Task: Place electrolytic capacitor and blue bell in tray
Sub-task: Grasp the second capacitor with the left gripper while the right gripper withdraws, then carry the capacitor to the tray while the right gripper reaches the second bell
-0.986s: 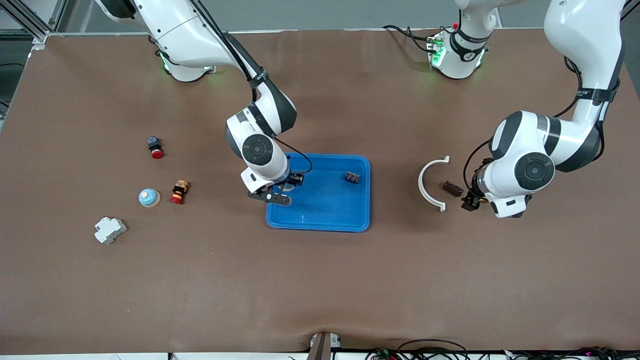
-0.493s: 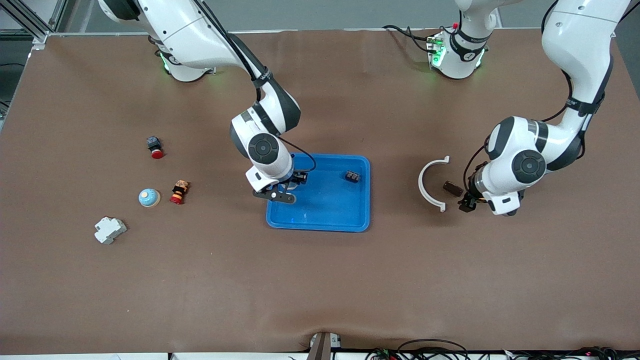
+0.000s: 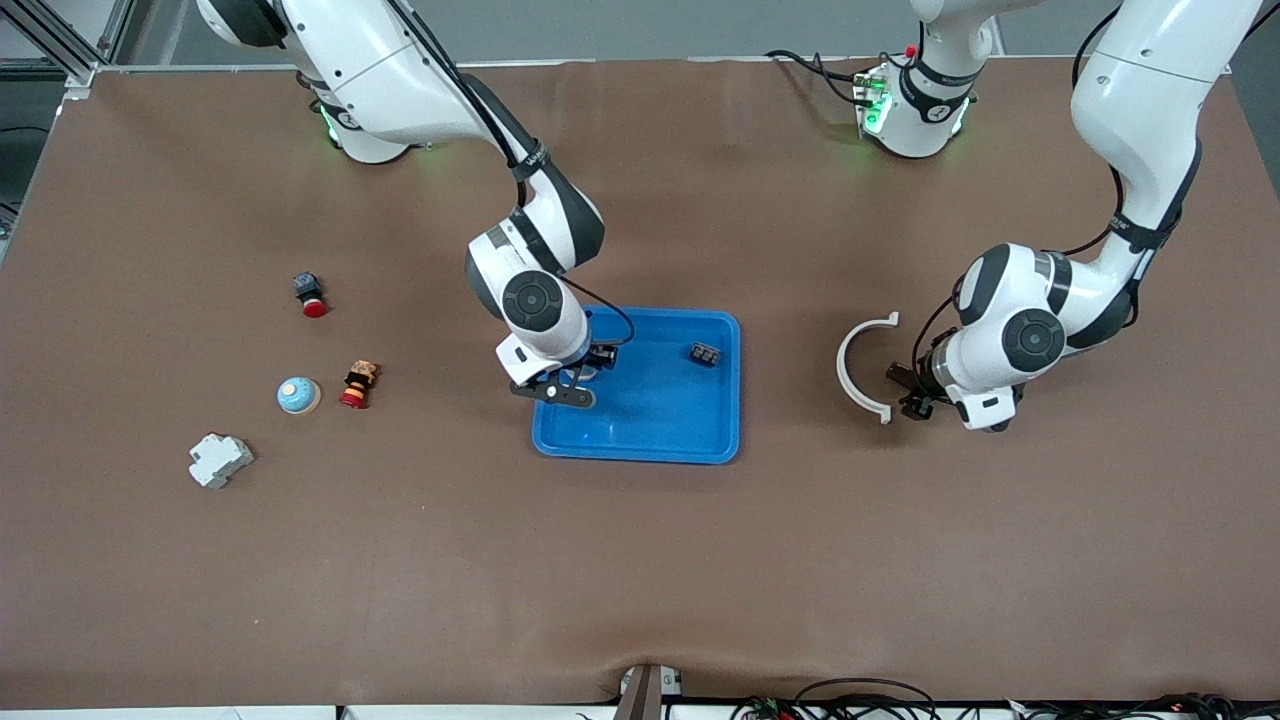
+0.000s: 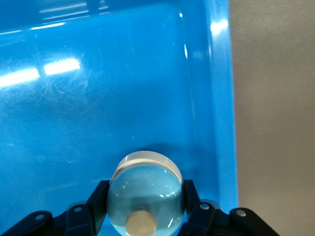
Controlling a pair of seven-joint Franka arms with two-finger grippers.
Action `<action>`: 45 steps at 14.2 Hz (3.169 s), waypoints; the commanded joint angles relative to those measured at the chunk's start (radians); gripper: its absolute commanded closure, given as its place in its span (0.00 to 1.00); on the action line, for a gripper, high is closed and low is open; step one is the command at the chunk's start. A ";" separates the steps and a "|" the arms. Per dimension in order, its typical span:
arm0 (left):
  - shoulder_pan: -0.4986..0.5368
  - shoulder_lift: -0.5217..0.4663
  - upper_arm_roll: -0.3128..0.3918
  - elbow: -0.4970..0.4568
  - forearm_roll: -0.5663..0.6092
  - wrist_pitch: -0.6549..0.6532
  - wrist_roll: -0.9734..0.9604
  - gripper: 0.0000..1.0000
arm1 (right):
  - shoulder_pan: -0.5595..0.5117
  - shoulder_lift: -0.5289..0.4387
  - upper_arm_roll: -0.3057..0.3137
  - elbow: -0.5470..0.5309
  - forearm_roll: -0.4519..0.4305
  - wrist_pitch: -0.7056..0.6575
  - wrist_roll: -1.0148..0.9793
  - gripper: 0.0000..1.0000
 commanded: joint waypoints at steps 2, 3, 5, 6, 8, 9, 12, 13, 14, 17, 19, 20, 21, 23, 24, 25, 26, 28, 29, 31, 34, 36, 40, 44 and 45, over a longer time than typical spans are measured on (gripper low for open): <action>0.008 -0.005 -0.006 -0.023 0.036 0.020 -0.009 0.60 | 0.018 0.017 -0.010 0.025 0.016 0.003 -0.007 0.82; 0.008 -0.005 -0.006 -0.023 0.036 0.020 -0.013 0.71 | 0.016 0.017 -0.010 0.025 0.016 0.003 -0.007 0.68; 0.008 -0.005 -0.006 -0.023 0.036 0.020 -0.015 0.94 | 0.018 0.017 -0.010 0.025 0.015 0.003 -0.007 0.00; 0.008 -0.005 -0.006 -0.023 0.036 0.020 -0.013 0.95 | 0.018 0.016 -0.010 0.025 0.015 0.000 -0.007 0.00; 0.008 -0.014 -0.006 -0.021 0.036 0.014 -0.009 1.00 | 0.018 0.010 -0.010 0.023 0.013 -0.012 -0.009 0.00; 0.010 -0.025 -0.006 -0.021 0.036 0.006 -0.006 1.00 | 0.012 0.003 -0.010 0.025 0.011 -0.014 -0.015 0.00; 0.008 -0.057 -0.008 -0.012 0.049 -0.037 -0.001 1.00 | -0.014 -0.078 -0.017 0.029 0.011 -0.151 -0.097 0.00; 0.008 -0.069 -0.011 -0.011 0.049 -0.051 -0.003 1.00 | -0.045 -0.114 -0.017 0.026 0.011 -0.211 -0.152 0.00; 0.007 -0.075 -0.012 -0.005 0.049 -0.074 -0.007 1.00 | -0.088 -0.154 -0.017 0.029 0.011 -0.294 -0.227 0.00; -0.004 -0.085 -0.021 0.032 0.049 -0.121 -0.018 1.00 | -0.223 -0.253 -0.017 0.026 0.013 -0.465 -0.469 0.00; 0.002 -0.085 -0.066 0.072 0.043 -0.202 -0.032 1.00 | -0.287 -0.294 -0.022 0.025 -0.016 -0.499 -0.588 0.00; -0.001 -0.085 -0.076 0.096 0.037 -0.239 -0.042 1.00 | -0.315 -0.306 -0.022 0.025 -0.065 -0.512 -0.632 0.00; -0.001 -0.083 -0.095 0.118 0.036 -0.271 -0.061 1.00 | -0.339 -0.320 -0.020 0.025 -0.121 -0.522 -0.671 0.00; -0.004 -0.079 -0.135 0.158 0.033 -0.290 -0.117 1.00 | -0.384 -0.345 -0.020 0.019 -0.174 -0.531 -0.745 0.00; -0.008 -0.074 -0.153 0.173 0.033 -0.292 -0.153 1.00 | -0.428 -0.354 -0.020 0.017 -0.174 -0.536 -0.789 0.00; -0.010 -0.068 -0.181 0.190 0.033 -0.292 -0.188 1.00 | -0.477 -0.356 -0.019 0.017 -0.174 -0.537 -0.876 0.00; -0.015 -0.059 -0.205 0.201 0.033 -0.292 -0.219 1.00 | -0.513 -0.357 -0.020 0.014 -0.174 -0.533 -0.969 0.00; -0.060 -0.036 -0.221 0.244 0.033 -0.290 -0.297 1.00 | -0.595 -0.357 -0.020 -0.006 -0.176 -0.507 -1.067 0.00; -0.091 -0.014 -0.221 0.273 0.033 -0.290 -0.337 1.00 | -0.625 -0.359 -0.020 -0.024 -0.176 -0.484 -1.102 0.00; -0.151 0.036 -0.219 0.334 0.034 -0.290 -0.409 1.00 | -0.677 -0.372 -0.020 -0.078 -0.176 -0.404 -1.148 0.00; -0.225 0.105 -0.216 0.411 0.045 -0.279 -0.478 1.00 | -0.718 -0.379 -0.020 -0.173 -0.176 -0.260 -1.151 0.00; -0.271 0.151 -0.209 0.458 0.045 -0.272 -0.503 1.00 | -0.731 -0.377 -0.020 -0.231 -0.176 -0.163 -1.185 0.00; -0.370 0.213 -0.135 0.532 0.040 -0.226 -0.579 1.00 | -0.754 -0.369 -0.020 -0.305 -0.176 -0.039 -1.190 0.00; -0.439 0.257 -0.089 0.534 0.043 -0.123 -0.625 1.00 | -0.763 -0.360 -0.020 -0.371 -0.176 0.061 -1.190 0.00; -0.473 0.265 -0.055 0.534 0.043 -0.112 -0.636 1.00 | -0.766 -0.351 -0.020 -0.376 -0.176 0.064 -1.190 0.00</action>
